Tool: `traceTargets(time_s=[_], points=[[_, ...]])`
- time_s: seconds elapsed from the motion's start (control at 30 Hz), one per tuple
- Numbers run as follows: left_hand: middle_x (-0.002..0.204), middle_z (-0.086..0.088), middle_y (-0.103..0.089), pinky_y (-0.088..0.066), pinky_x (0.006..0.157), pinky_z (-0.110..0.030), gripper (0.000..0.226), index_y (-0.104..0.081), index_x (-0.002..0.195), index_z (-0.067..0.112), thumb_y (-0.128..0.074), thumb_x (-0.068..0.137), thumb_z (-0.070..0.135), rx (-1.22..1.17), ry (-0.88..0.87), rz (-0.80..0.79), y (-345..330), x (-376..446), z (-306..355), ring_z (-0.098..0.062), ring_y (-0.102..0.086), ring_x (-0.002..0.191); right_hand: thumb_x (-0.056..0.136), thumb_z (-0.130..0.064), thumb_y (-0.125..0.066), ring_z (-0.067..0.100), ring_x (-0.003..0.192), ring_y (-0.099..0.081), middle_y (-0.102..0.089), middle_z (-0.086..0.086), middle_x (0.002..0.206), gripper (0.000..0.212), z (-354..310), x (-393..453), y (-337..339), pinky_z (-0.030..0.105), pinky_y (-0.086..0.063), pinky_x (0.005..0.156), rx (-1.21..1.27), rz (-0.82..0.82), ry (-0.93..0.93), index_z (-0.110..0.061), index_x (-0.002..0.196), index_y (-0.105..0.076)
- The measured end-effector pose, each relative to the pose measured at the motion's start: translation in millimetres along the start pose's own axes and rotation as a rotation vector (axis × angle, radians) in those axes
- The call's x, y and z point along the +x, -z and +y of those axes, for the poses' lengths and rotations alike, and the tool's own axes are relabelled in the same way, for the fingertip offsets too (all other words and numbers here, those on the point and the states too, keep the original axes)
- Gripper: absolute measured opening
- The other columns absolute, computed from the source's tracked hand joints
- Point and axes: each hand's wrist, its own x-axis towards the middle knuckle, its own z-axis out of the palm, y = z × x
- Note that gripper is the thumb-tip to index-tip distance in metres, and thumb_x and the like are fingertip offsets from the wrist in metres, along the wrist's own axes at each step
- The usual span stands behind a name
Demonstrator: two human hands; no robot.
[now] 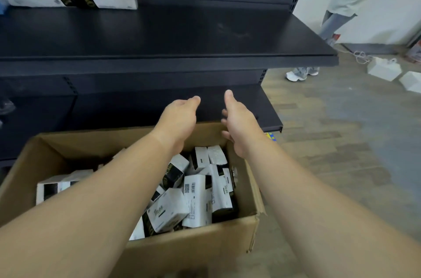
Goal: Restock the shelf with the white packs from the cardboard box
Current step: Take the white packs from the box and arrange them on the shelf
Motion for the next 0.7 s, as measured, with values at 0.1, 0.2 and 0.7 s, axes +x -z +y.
traceTargets(time_s=[0.1,0.2,0.7], points=[[0.132,-0.015,-0.057,-0.044,0.103,-0.051,0.043,-0.055,0.129,0.008,-0.048,0.1,0.038,-0.03,0.053,0.015,-1,3,-10,-0.034,-0.055,0.122,0.083,-0.078,-0.032,0.021,0.128,-0.049,-0.053,-0.007,0.136,0.074,12,5,-6,0.049,-0.041,0.106,-0.037,0.029,-0.024,-0.034,0.141,-0.045],[0.128,0.0,-0.054,-0.042,0.107,-0.047,0.047,-0.049,0.138,0.017,-0.05,0.098,0.042,-0.037,0.123,-0.011,-1,9,-29,-0.025,-0.052,0.122,0.093,-0.069,-0.035,0.022,0.129,-0.048,-0.05,-0.004,0.141,0.066,27,11,-10,0.049,-0.04,0.108,-0.003,0.021,-0.067,-0.027,0.144,-0.043],[0.078,0.011,-0.047,-0.048,0.092,-0.038,0.026,-0.048,0.076,0.028,-0.048,0.099,0.039,-0.002,0.368,-0.053,-17,28,-121,-0.018,-0.052,0.086,0.094,-0.068,-0.037,0.022,0.127,-0.048,-0.05,-0.001,0.139,0.064,122,31,-32,0.048,-0.038,0.11,-0.088,-0.045,-0.302,-0.027,0.143,-0.043]])
